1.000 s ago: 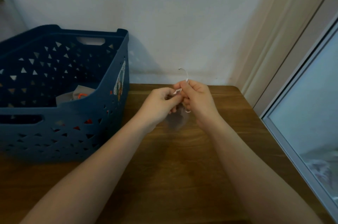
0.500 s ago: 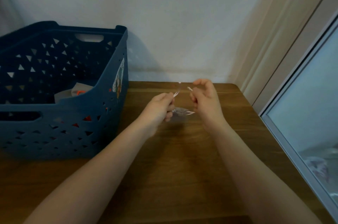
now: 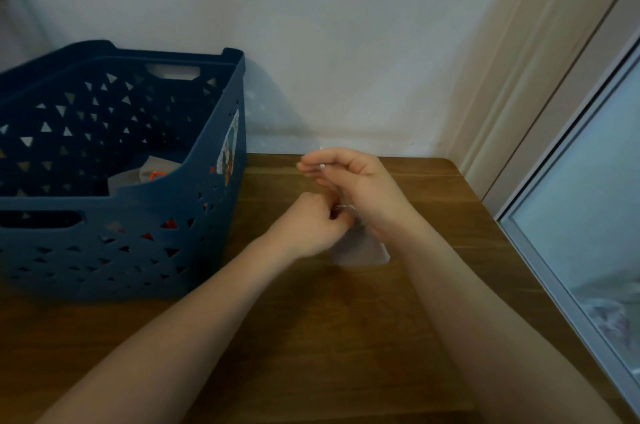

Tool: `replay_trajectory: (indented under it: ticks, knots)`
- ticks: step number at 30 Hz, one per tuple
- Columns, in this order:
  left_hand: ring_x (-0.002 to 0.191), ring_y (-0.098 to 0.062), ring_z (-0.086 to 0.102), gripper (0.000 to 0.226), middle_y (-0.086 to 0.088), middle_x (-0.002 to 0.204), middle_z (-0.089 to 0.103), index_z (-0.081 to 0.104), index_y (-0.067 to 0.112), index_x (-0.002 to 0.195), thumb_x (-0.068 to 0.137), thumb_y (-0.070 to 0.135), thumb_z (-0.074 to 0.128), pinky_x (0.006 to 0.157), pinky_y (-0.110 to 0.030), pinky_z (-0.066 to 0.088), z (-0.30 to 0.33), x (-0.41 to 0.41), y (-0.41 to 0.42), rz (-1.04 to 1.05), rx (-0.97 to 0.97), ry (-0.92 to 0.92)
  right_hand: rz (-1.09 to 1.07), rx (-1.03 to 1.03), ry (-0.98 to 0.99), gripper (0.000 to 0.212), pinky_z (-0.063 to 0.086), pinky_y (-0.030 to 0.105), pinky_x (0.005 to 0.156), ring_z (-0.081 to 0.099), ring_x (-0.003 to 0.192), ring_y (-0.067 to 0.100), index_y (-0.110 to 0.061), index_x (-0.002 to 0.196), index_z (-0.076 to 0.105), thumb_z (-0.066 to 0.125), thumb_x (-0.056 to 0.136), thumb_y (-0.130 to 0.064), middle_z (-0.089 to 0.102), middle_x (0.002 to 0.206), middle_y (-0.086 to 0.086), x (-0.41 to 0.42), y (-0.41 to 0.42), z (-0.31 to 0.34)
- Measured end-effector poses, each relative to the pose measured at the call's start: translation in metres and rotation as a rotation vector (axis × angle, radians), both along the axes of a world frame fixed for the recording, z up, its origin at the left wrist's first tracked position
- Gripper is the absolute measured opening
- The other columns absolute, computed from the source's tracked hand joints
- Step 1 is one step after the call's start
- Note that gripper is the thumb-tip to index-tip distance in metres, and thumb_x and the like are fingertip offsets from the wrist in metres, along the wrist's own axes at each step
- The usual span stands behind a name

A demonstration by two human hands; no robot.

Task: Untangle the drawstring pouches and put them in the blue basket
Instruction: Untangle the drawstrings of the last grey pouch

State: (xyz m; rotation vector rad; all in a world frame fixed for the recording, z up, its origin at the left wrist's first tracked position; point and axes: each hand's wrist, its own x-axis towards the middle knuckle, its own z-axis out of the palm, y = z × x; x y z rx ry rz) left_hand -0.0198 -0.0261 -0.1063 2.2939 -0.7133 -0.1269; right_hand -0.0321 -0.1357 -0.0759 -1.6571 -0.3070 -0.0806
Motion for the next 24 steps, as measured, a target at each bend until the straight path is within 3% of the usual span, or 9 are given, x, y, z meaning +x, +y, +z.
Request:
replay_trajectory:
  ticks: [3, 6, 8, 10, 12, 14, 18, 21, 24]
  knots:
    - [0.077, -0.018, 0.061, 0.024, -0.007, 0.087, 0.065, 0.061, 0.013, 0.095, 0.095, 0.028, 0.042, 0.072, -0.041, 0.054, -0.002, 0.001, 0.000, -0.026, 0.020, -0.005, 0.041, -0.133, -0.007, 0.034, 0.041, 0.032, 0.103, 0.057, 0.114, 0.006, -0.027, 0.105, 0.064, 0.042, 0.095, -0.002, 0.067, 0.112, -0.008, 0.000, -0.002, 0.000]
    - [0.077, -0.017, 0.061, 0.029, -0.007, 0.090, 0.065, 0.061, 0.012, 0.100, 0.100, 0.023, 0.034, 0.067, -0.034, 0.052, -0.001, 0.003, 0.002, -0.004, -0.024, 0.013, 0.109, -0.306, -0.046, 0.038, 0.042, 0.026, 0.101, 0.051, 0.121, 0.002, -0.032, 0.121, 0.054, 0.044, 0.096, -0.005, 0.058, 0.125, -0.009, -0.004, -0.010, 0.003]
    - [0.067, -0.016, 0.054, 0.031, -0.004, 0.077, 0.058, 0.059, 0.012, 0.089, 0.101, 0.024, 0.033, 0.058, -0.030, 0.043, 0.000, 0.003, 0.004, 0.048, -0.104, 0.076, 0.049, -0.375, -0.060, 0.044, 0.045, 0.022, 0.096, 0.053, 0.117, 0.004, -0.031, 0.131, 0.045, 0.047, 0.095, -0.005, 0.057, 0.125, -0.005, -0.004, -0.019, 0.000]
    - [0.067, -0.017, 0.049, 0.033, -0.004, 0.073, 0.053, 0.057, 0.012, 0.079, 0.100, 0.024, 0.034, 0.063, -0.032, 0.038, 0.002, 0.005, 0.007, 0.146, -0.167, 0.146, -0.071, -0.619, -0.086, 0.042, 0.047, 0.015, 0.087, 0.055, 0.103, 0.002, -0.023, 0.135, 0.045, 0.050, 0.095, -0.011, 0.059, 0.119, -0.005, -0.003, -0.027, -0.004]
    - [0.063, -0.017, 0.046, 0.035, -0.002, 0.066, 0.050, 0.055, 0.013, 0.069, 0.097, 0.021, 0.037, 0.064, -0.031, 0.037, 0.004, 0.006, 0.008, 0.234, -0.301, 0.271, -0.114, -0.852, -0.141, 0.030, 0.041, 0.008, 0.073, 0.054, 0.087, -0.003, -0.018, 0.124, 0.058, 0.052, 0.094, -0.016, 0.063, 0.106, -0.007, -0.002, -0.033, -0.008]
    - [0.055, -0.015, 0.042, 0.035, 0.000, 0.059, 0.046, 0.053, 0.012, 0.065, 0.096, 0.018, 0.038, 0.056, -0.028, 0.034, 0.007, 0.006, 0.009, 0.279, -0.389, 0.378, -0.088, -0.928, -0.164, 0.018, 0.036, 0.009, 0.065, 0.050, 0.075, -0.005, -0.018, 0.105, 0.066, 0.054, 0.093, -0.020, 0.061, 0.091, -0.011, 0.000, -0.035, -0.011]
    - [0.052, -0.013, 0.043, 0.039, 0.000, 0.056, 0.049, 0.058, 0.010, 0.068, 0.098, 0.028, 0.040, 0.056, -0.027, 0.036, 0.009, 0.002, 0.010, 0.321, -0.365, 0.447, -0.156, -0.981, -0.175, 0.010, 0.034, 0.020, 0.063, 0.048, 0.072, 0.005, -0.023, 0.086, 0.059, 0.053, 0.093, -0.025, 0.053, 0.080, -0.012, 0.003, -0.033, -0.013]
    - [0.052, -0.008, 0.047, 0.038, 0.003, 0.060, 0.056, 0.064, 0.010, 0.078, 0.099, 0.032, 0.041, 0.052, -0.021, 0.038, 0.009, 0.001, 0.014, 0.285, -0.301, 0.481, -0.258, -0.923, -0.273, 0.015, 0.032, 0.022, 0.060, 0.043, 0.066, 0.002, -0.023, 0.078, 0.053, 0.053, 0.093, -0.026, 0.047, 0.073, -0.012, 0.000, -0.032, -0.008]
    - [0.052, -0.007, 0.048, 0.035, 0.005, 0.062, 0.060, 0.067, 0.012, 0.082, 0.096, 0.036, 0.047, 0.051, -0.020, 0.037, 0.009, 0.001, 0.019, 0.238, -0.311, 0.499, -0.114, -0.837, -0.325, 0.013, 0.037, 0.019, 0.065, 0.049, 0.074, 0.005, -0.022, 0.078, 0.058, 0.058, 0.090, -0.023, 0.052, 0.083, -0.007, -0.005, -0.029, -0.005]
